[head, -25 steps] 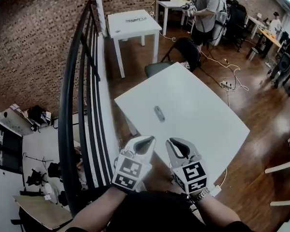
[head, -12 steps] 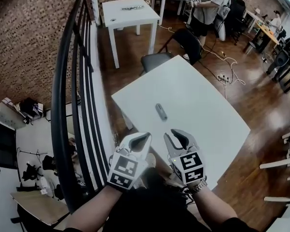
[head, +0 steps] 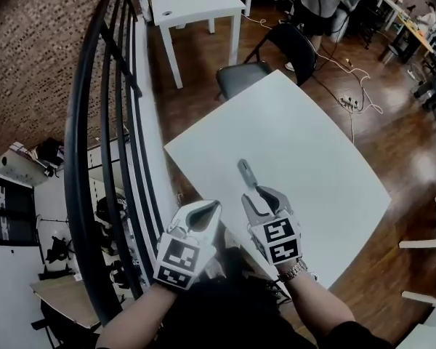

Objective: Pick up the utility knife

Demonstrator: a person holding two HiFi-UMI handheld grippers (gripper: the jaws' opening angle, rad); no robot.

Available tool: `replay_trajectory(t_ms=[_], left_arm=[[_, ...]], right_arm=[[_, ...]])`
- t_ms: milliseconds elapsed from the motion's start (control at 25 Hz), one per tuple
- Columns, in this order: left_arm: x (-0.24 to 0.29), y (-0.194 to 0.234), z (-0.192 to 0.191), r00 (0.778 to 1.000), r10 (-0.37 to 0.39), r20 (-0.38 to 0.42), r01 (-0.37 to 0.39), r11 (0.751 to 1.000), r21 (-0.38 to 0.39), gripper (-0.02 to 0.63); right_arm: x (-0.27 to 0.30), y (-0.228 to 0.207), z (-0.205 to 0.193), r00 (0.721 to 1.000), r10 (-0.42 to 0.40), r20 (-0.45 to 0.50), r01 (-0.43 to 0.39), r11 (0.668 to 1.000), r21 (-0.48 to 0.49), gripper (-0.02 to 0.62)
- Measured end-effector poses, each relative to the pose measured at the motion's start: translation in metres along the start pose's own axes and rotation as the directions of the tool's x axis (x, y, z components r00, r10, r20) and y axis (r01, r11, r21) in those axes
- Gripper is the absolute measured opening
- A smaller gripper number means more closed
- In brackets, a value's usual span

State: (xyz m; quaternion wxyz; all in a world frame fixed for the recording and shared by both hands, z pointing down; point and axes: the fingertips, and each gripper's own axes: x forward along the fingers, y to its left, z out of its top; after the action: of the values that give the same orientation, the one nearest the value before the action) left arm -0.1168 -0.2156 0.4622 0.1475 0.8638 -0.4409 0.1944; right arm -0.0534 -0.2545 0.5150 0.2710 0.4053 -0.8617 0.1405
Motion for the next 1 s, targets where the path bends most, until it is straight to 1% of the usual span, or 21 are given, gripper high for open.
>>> replay_trajectory(t_ms=[200,360,560,800,1000], left_arm=[[0.031,0.012,-0.006,0.999,-0.001,-0.044,0.0,1.0,-0.022,0.015],[0.05,0.016,-0.019,0.997,-0.014,-0.077,0.011,0.999,-0.04,0.017],[0.067,0.024,-0.032,0.993,-0.024,-0.119,0.015,0.997,-0.072,0.017],[0.088,0.03,-0.046,0.99,-0.03,-0.136,0.016,0.994,-0.107,0.017],[0.099,0.028,-0.049,0.989,-0.042,-0.142,0.024,0.992,-0.122,0.016]], right_arm=[[0.038,-0.026,-0.016,0.999,0.006,-0.047,-0.005,1.0,0.02,0.147],[0.065,-0.042,-0.031,0.997,-0.014,-0.069,0.016,1.0,0.027,0.164],[0.095,-0.054,-0.04,0.995,-0.022,-0.1,0.024,0.999,0.026,0.182],[0.122,-0.065,-0.054,0.99,-0.028,-0.139,0.027,1.0,-0.009,0.184],[0.133,-0.068,-0.061,0.984,-0.001,-0.176,0.002,1.0,0.001,0.184]])
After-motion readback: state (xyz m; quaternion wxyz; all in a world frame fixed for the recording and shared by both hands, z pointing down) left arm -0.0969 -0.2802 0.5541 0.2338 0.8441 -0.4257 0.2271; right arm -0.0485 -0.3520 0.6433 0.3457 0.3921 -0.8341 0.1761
